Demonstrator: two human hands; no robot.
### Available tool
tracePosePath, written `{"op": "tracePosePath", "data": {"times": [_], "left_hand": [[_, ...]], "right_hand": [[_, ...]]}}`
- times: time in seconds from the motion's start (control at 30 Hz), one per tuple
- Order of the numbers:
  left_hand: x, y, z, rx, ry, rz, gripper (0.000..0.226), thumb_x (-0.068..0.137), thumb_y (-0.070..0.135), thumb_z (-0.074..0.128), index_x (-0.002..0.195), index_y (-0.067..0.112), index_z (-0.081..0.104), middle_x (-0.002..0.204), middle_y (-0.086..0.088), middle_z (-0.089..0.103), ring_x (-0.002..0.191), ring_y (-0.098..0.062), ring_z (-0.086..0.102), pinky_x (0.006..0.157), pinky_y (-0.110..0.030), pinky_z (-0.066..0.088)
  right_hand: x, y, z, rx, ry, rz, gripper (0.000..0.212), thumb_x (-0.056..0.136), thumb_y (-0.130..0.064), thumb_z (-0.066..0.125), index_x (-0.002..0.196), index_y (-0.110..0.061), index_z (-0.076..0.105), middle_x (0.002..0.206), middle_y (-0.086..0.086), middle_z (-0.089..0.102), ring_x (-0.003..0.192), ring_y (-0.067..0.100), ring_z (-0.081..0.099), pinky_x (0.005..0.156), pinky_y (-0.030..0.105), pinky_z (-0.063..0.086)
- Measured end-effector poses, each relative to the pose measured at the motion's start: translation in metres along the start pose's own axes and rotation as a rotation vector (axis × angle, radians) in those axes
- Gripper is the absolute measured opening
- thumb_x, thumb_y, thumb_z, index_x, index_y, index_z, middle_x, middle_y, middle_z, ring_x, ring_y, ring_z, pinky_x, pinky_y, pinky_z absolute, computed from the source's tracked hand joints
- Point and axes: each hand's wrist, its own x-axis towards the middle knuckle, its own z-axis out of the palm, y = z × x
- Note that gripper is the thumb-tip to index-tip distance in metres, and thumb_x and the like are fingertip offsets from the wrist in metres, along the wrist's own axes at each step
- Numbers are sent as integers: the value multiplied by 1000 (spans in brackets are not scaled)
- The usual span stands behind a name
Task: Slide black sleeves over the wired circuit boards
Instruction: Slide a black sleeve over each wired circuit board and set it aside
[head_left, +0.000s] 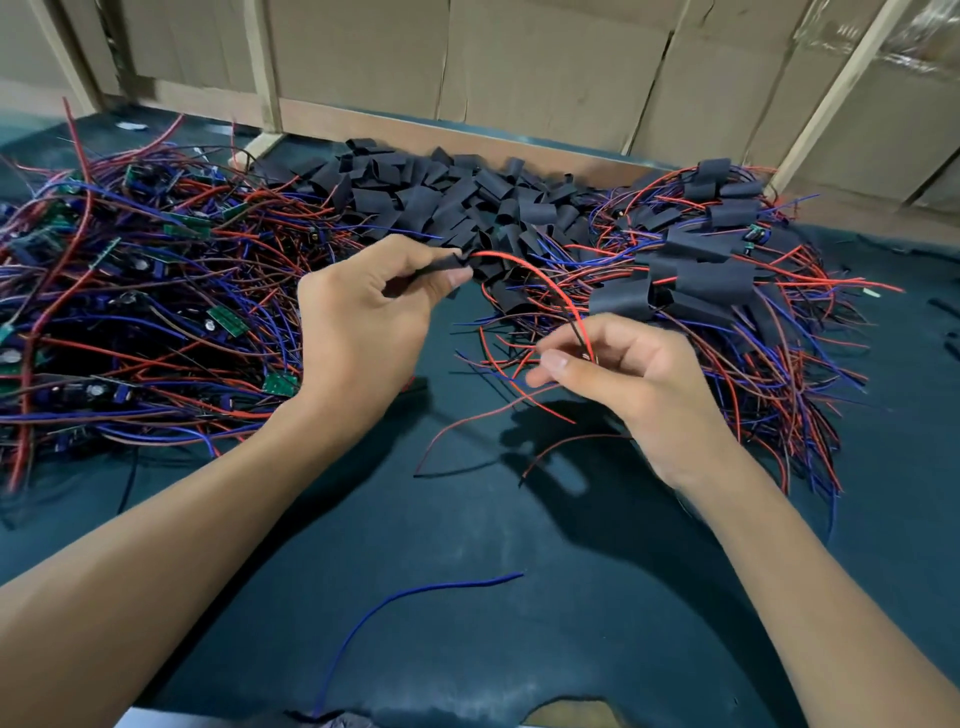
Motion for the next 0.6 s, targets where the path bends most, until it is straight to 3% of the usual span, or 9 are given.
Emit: {"op": "tracePosePath", "data": {"times": [0.07,0.17,0.23,0.4,0.47,0.6], "left_hand": [[1,0,-1,-37,-6,-65,17,84,23,80,78,37,72,72,24,70,67,11,57,66,-13,43],[2,-1,-1,-59,-19,-106,11,85,28,78,78,35,75,75,8,73,65,-16,62,61,-30,48],[1,-4,0,-51,-37,-105,3,88,28,76,88,31,78,78,6,72,67,-14,58,66,-35,50],[-4,-4,3,66,-137,82,29,92,24,72,122,21,73,104,28,69,93,17,59,87,-9,46],[-6,-6,4,119,-155,171,31,93,23,72,123,17,71,110,24,67,101,18,60,92,-5,42],[-8,-6,6,126,-183,270,28,93,19,72,120,13,71,109,33,61,102,21,58,92,-4,41]], "right_hand": [[1,-1,0,208,28,-23,22,84,-12,71,105,-15,71,87,12,78,89,26,74,89,29,54],[3,-7,-1,563,28,-71,26,86,-2,60,111,-2,65,85,11,73,85,31,72,94,45,55],[4,-11,-3,709,42,-59,23,87,-5,60,108,0,68,87,11,69,83,30,71,91,44,56],[4,-12,-4,591,93,-76,23,87,-8,62,105,-2,75,88,10,68,60,22,58,62,32,51],[3,-12,-2,526,83,-66,24,85,-14,67,106,-7,78,89,9,70,55,19,52,54,29,45],[1,-10,-1,344,72,-39,26,91,-22,66,115,-20,77,95,4,72,47,14,39,42,20,28]]}}
